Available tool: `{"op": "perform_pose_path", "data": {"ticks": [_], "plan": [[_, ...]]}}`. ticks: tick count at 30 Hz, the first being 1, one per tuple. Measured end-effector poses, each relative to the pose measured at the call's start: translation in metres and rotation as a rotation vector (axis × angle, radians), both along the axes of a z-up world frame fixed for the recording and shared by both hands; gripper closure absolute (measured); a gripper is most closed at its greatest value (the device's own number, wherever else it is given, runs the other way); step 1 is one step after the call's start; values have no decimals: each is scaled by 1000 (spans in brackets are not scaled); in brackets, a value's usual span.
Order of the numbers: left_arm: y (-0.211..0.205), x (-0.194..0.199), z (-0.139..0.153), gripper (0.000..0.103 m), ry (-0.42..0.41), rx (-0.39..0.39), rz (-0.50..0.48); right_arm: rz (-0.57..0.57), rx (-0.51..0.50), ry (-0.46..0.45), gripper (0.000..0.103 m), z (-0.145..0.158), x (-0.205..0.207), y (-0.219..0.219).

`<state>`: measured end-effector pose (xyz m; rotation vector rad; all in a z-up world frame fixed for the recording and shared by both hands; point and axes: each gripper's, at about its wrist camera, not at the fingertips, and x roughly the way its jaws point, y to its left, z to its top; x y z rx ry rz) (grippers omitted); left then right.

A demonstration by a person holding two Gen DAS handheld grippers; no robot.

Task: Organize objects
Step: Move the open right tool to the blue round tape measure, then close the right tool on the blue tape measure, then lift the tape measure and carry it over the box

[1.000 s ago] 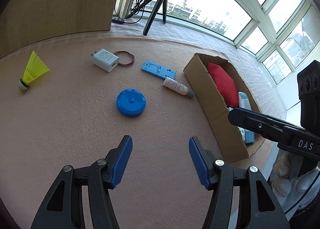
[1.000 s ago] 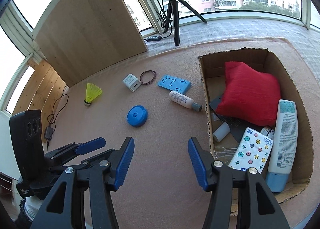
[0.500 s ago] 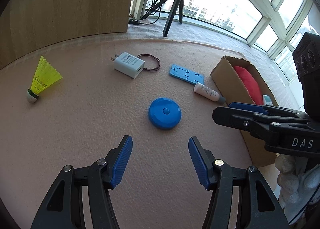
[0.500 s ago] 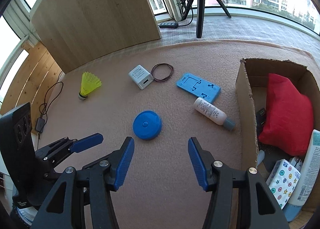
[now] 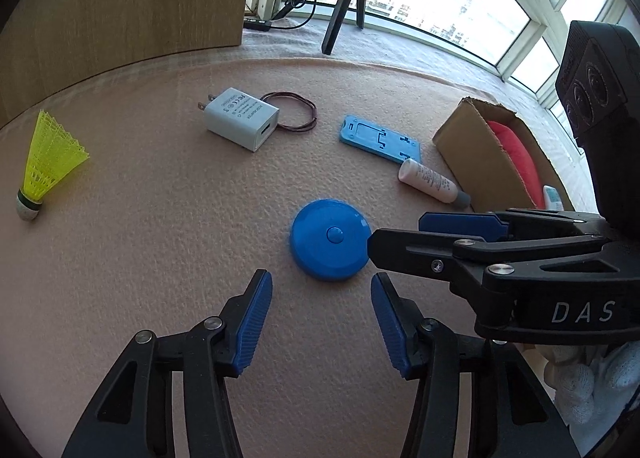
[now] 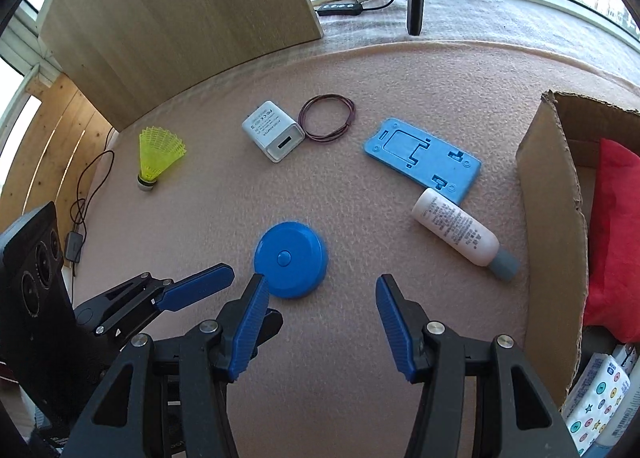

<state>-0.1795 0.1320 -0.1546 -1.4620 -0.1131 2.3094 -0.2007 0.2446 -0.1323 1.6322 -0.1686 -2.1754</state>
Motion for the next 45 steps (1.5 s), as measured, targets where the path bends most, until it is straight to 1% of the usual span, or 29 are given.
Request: {"op": "perform_pose_path", "data": {"ticks": [5,10,14,18,20,30,34,41,45], "plan": [[3,-9,-5,52,-5,2,-5,7,-9,-23,53,-8,-7,-3],[8,-13,-7,57,-1,8,-17,6,-24,-39,58,-15,-13,-4],[8,-14,-7,58,1,17,-17,15,-25,-37,60,-16,-16,-6],[9,-14,-8,59,2,22,-21,27,-47,-46,72,-17,-17,-8],[10,-14,-8,59,4,24,-27,32,-56,-50,75,-18,-16,-9],[9,-11,-7,60,12,26,-36,20,-65,-48,75,-18,-16,-9],[10,-6,-5,63,15,28,-40,8,-72,-47,75,-18,-14,-5],[18,1,5,64,28,35,-48,6,-63,-16,75,-6,-5,2],[22,6,11,64,42,33,-54,-9,-78,-10,75,-1,0,8]]}}
